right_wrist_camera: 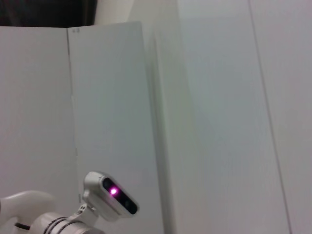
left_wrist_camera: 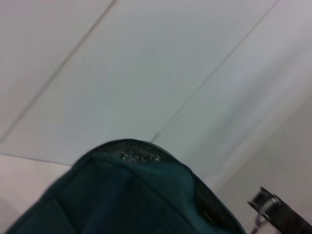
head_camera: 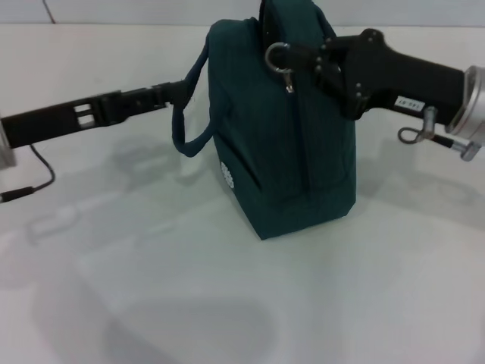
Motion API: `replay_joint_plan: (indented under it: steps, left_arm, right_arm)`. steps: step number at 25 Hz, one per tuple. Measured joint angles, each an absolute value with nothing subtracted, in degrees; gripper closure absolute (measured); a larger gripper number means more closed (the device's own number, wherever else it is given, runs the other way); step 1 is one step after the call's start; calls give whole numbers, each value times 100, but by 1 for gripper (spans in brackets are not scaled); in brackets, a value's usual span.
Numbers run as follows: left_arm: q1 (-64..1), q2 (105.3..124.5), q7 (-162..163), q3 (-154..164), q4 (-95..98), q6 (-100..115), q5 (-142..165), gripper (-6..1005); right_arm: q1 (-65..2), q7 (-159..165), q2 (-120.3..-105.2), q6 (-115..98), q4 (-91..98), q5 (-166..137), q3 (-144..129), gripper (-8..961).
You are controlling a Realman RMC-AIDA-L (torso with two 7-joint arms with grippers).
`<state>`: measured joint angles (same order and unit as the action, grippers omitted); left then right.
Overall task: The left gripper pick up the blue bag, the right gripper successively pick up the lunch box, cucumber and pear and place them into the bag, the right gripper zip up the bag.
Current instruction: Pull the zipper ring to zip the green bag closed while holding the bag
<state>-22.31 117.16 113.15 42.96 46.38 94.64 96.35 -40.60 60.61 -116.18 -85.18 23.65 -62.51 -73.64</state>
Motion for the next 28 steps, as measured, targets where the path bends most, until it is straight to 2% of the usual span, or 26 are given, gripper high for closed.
replay_joint_plan:
  steps: [19, 28]
  left_arm:
    - [-1950, 11693, 11355, 4144, 4923, 9609, 9661, 284]
    - [-1957, 11745, 11364, 4190, 4930, 9857, 9897, 287]
  right_arm:
    - [-4227, 5766, -11619, -8293, 2375, -5126, -8400, 946]
    - [-4234, 5690, -11618, -8124, 2373, -4847, -8886, 946]
